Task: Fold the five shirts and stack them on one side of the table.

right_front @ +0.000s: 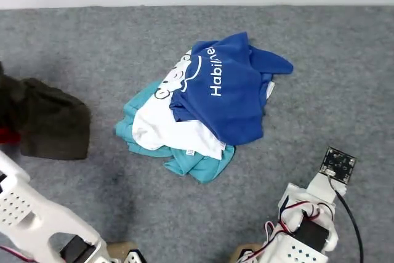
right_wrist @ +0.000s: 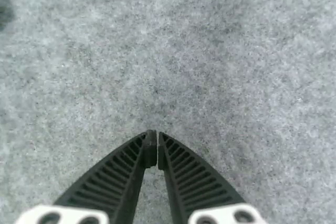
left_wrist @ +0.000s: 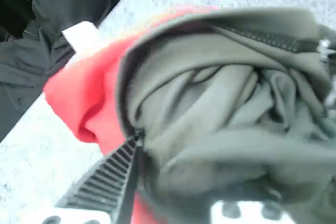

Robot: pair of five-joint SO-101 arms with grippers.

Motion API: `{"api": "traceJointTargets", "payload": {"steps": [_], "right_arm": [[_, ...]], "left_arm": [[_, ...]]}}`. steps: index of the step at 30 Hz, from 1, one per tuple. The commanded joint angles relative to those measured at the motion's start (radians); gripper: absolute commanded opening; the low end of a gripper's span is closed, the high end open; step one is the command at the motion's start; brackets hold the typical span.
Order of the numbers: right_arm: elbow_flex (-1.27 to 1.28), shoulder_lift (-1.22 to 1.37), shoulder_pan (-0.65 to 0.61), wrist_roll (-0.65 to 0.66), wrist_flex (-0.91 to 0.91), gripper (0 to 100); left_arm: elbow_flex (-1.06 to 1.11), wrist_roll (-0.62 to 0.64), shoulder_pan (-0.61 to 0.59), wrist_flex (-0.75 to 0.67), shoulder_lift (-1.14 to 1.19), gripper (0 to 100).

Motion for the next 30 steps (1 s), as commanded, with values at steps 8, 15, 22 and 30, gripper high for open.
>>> {"api": "traceJointTargets", "payload": {"steps": [8, 15, 22, 30], "right_arm": [[0.015, -0.001, 0.012, 0.006, 0.008, 1.1], [0.015, -0.001, 0.012, 0.006, 0.008, 1.1], [0.015, -0.001, 0.012, 0.006, 0.008, 1.1], [0.015, -0.001, 0.012, 0.006, 0.008, 1.1]], "left_arm": [[-0.05, -0.014, 0.006, 0.021, -0.094, 32], [-0.068, -0.023, 0.08, 0.023, -0.167, 32], [0.189, -0.25, 0.293, 0.023, -0.233, 32], [0.734, -0.353, 0.559, 0.02, -0.433, 32]]}}
